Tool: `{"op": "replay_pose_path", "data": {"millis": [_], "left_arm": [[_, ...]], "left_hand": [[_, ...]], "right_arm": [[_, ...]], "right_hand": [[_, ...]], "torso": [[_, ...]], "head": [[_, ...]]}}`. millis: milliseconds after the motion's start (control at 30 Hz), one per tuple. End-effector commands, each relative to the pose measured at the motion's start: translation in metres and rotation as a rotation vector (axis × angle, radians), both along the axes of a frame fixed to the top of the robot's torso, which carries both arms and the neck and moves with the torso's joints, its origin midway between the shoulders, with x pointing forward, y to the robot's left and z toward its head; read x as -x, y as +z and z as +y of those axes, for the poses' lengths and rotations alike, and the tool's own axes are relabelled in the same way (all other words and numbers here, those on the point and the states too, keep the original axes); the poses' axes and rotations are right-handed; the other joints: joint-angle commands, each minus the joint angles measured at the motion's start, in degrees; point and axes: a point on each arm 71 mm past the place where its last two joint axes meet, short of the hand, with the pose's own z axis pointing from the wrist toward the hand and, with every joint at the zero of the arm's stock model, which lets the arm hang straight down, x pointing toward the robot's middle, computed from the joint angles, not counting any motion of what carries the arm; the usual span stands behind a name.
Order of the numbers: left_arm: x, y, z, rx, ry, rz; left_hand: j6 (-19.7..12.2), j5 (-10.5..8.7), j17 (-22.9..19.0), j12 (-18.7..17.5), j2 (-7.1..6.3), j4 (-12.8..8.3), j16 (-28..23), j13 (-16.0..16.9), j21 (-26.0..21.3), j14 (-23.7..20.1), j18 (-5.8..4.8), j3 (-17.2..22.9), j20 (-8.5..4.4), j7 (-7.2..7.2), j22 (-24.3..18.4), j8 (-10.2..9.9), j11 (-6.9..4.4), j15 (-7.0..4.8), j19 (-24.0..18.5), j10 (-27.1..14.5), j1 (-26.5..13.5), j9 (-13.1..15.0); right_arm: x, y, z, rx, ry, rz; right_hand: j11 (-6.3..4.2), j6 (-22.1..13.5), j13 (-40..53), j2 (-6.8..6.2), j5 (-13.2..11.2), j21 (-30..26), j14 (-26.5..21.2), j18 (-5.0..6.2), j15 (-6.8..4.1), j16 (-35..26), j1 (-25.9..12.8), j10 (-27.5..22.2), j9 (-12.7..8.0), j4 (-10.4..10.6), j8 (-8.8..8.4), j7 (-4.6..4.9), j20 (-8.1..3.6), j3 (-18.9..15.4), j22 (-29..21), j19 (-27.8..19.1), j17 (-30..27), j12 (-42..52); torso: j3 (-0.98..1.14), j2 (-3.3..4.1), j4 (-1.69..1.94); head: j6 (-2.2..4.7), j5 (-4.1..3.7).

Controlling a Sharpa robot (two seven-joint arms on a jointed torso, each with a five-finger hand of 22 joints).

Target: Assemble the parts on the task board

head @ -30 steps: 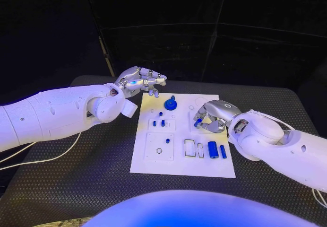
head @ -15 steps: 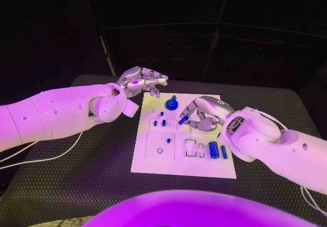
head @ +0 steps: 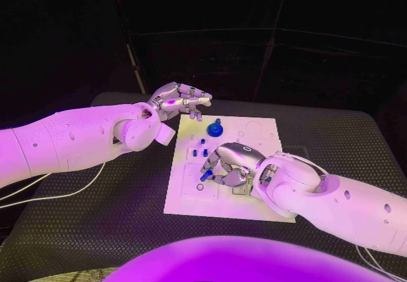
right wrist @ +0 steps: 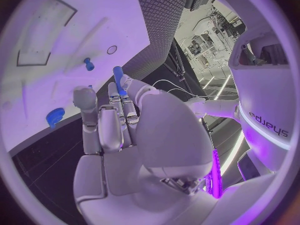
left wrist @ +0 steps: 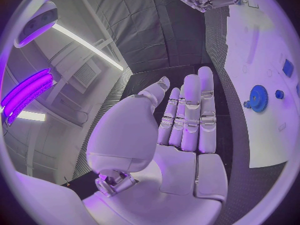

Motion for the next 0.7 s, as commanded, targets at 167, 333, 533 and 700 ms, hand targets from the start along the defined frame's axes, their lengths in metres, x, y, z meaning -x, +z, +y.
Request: {"op": "replay_pose_path", "data": {"millis": [167,333,533,700], "left_arm": [[0.000,0.002,-0.003,0.009,-0.011,-0.008],[0.000,0.002,-0.003,0.010,-0.012,-0.008],[0.001,0.002,-0.004,0.011,-0.013,-0.009],[0.001,0.002,-0.004,0.011,-0.014,-0.009]], "left_hand": [[-0.4,-0.32,-0.1,0.2,0.38,0.1,-0.3,0.0,-0.3,-0.2,0.34,-0.4,0.30,0.06,-0.1,0.2,0.01,0.06,0.2,-0.5,0.3,0.0],[-0.4,-0.32,-0.1,0.2,0.38,0.1,-0.3,0.0,-0.3,-0.2,0.34,-0.4,0.30,0.06,-0.1,0.2,0.01,0.06,0.2,-0.5,0.3,0.0],[-0.4,-0.32,-0.1,0.2,0.38,0.1,-0.3,0.0,-0.3,-0.2,0.34,-0.4,0.30,0.06,-0.1,0.2,0.01,0.06,0.2,-0.5,0.3,0.0],[-0.4,-0.32,-0.1,0.2,0.38,0.1,-0.3,0.0,-0.3,-0.2,0.34,-0.4,0.30,0.06,-0.1,0.2,0.01,0.06,0.2,-0.5,0.3,0.0]], "right_arm": [[0.002,-0.007,0.007,0.043,0.052,0.008],[0.001,-0.011,0.009,0.074,0.046,0.004],[-0.001,-0.014,0.012,0.104,0.036,-0.004],[-0.002,-0.017,0.013,0.128,0.026,-0.018]], "right_hand": [[-0.47,0.2,0.0,-0.18,0.2,0.2,1.3,-0.16,-0.20,0.0,-0.4,0.8,0.1,-0.3,-0.20,0.09,-0.25,-0.2,-0.1,-0.1,-0.2,-0.5],[-0.43,0.1,0.0,-0.58,0.4,0.2,1.3,-0.18,-0.15,0.0,-0.9,0.8,0.0,-0.3,-0.36,0.12,-0.19,-0.5,0.0,-0.1,-0.1,-0.7],[-0.43,0.1,-0.1,-0.64,0.7,0.3,1.3,-0.19,-0.14,0.0,-1.0,0.8,0.0,-0.4,-0.41,0.11,-0.17,-0.5,0.1,-0.1,-0.1,-0.9],[-0.43,0.1,-0.1,-0.64,0.8,0.3,1.3,-0.18,-0.14,0.0,-1.1,0.8,0.0,-0.4,-0.43,0.10,-0.16,-0.5,0.1,-0.1,-0.1,-0.9]], "torso": [[0.03,-0.13,0.00],[0.05,-0.08,0.01],[0.04,-0.06,0.03],[0.02,-0.06,-0.01]], "head": [[-0.01,0.17],[-0.01,0.21],[-0.01,0.20],[-0.01,0.07]]}}
